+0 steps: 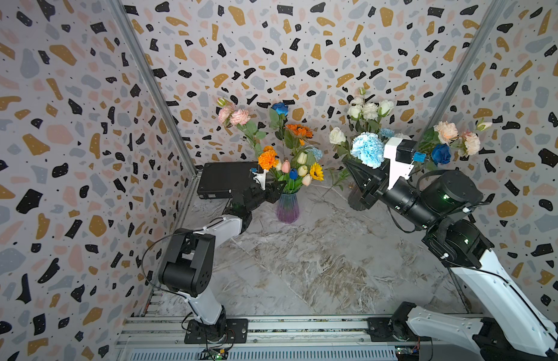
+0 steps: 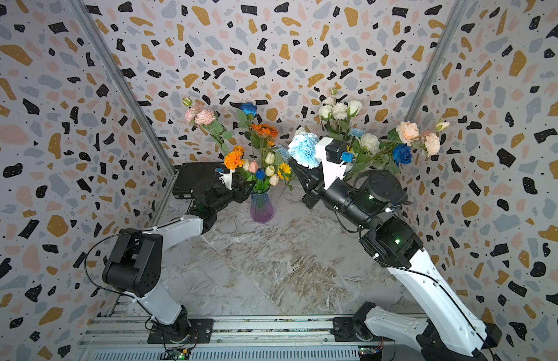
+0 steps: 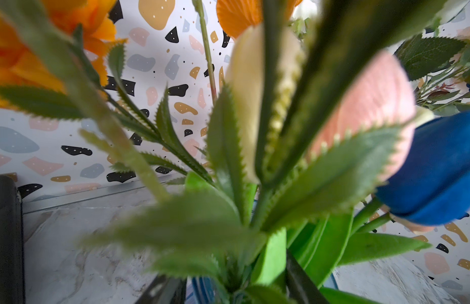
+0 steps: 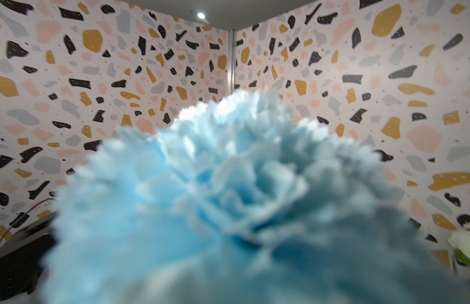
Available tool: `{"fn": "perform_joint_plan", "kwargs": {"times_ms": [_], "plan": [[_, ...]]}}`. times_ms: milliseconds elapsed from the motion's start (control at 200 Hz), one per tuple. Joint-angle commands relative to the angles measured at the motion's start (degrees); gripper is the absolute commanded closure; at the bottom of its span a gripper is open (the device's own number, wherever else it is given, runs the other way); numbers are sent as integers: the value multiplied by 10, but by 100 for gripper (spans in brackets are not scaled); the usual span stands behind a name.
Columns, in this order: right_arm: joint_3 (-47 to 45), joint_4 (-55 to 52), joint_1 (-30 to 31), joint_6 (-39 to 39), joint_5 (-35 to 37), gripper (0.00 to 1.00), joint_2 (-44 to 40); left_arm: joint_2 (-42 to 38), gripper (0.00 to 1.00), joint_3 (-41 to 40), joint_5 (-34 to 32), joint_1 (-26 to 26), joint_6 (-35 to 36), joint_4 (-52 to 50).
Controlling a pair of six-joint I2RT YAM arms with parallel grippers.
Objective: Pick out blue flowers from the vase
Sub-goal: Place the flower at the center of the board, then move the vase to the center of the board.
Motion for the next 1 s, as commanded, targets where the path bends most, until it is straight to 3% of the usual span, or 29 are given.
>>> {"fn": "perform_joint_plan", "kwargs": {"times_ms": [0, 180, 451, 716, 996], "plan": [[-19, -122, -3, 33, 86, 100, 12, -14, 47, 2, 0, -4, 19, -24], [-17, -196, -51, 75, 59, 100, 57, -22, 47, -8, -2, -4, 20, -27], [-73, -165, -181, 155, -65, 100, 139, -32, 46, -15, 2, -4, 17, -23], [-60, -111, -216, 149, -105, 100, 277, -42, 46, -23, 5, -7, 15, -24], [47, -121, -219, 123, -123, 100, 459, -57, 46, -38, -2, -12, 18, -22]]}}
